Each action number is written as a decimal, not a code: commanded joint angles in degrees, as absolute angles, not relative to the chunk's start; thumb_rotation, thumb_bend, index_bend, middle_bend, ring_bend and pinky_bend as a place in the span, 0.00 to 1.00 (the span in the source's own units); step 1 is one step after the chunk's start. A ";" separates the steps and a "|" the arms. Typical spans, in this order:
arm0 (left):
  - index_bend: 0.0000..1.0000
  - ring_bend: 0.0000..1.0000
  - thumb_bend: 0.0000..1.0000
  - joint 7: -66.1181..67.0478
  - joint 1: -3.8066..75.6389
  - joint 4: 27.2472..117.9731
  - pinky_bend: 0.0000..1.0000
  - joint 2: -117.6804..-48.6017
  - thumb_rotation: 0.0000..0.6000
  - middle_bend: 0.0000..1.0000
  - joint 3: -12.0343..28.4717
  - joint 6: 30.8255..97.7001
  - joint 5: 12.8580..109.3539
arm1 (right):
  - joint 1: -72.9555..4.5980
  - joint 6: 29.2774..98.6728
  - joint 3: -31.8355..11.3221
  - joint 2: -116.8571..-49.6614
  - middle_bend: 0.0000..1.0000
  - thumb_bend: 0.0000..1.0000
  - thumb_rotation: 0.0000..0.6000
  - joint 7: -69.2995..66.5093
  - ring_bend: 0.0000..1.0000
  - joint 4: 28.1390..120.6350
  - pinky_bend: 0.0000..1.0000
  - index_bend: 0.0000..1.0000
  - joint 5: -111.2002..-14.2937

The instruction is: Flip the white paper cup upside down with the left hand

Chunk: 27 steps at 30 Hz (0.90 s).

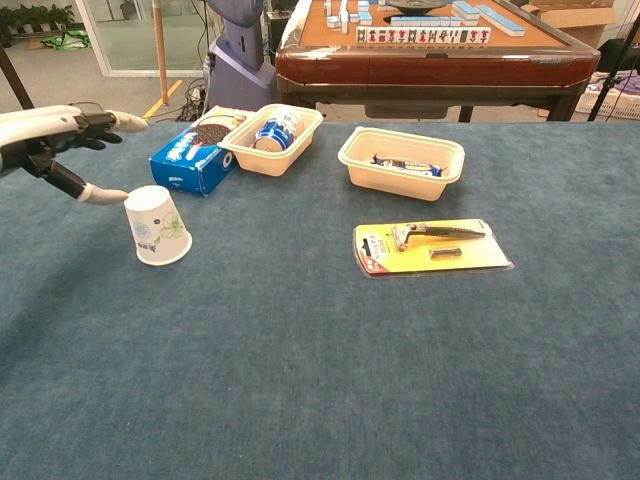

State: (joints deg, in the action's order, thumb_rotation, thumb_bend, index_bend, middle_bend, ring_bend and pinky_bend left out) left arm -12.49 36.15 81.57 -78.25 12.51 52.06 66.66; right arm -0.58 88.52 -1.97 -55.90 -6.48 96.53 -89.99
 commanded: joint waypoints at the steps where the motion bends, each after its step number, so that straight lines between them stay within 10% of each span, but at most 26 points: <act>1: 0.12 0.00 0.22 -6.53 32.71 86.39 0.00 -75.23 1.00 0.00 12.34 58.83 65.42 | -0.89 87.93 -1.98 -55.88 0.32 0.18 1.00 -6.44 0.15 96.42 0.19 0.28 -89.83; 27: 0.14 0.00 0.22 12.30 12.99 102.64 0.00 -68.05 1.00 0.00 1.52 86.42 74.59 | -3.99 84.76 -0.78 -56.70 0.32 0.19 1.00 -7.57 0.15 96.78 0.19 0.28 -93.49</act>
State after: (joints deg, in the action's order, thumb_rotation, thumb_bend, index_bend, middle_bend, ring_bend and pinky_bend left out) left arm 11.74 13.58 102.16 -67.85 2.14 85.68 73.67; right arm -3.98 84.75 -0.79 -56.70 -7.59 96.76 -93.47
